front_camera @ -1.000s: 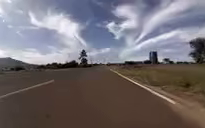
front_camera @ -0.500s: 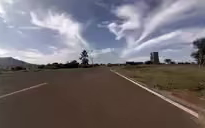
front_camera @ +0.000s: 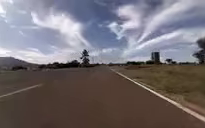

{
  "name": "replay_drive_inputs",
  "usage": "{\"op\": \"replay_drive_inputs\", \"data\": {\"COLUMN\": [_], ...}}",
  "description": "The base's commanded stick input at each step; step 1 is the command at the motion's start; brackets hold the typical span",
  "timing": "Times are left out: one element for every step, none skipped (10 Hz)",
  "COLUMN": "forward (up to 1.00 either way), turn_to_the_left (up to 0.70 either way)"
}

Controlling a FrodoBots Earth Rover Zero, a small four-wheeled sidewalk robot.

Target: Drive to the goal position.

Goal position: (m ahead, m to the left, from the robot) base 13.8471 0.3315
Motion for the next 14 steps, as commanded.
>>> {"op": "replay_drive_inputs", "data": {"forward": [1.0,1.0,1.0,1.0,1.0,1.0,1.0,1.0,1.0,1.0,1.0,1.0,1.0,1.0], "turn_to_the_left": [0.0,0.0,0.0,0.0,0.0,0.0,0.0,0.0,0.0,0.0,0.0,0.0,0.0,0.0]}}
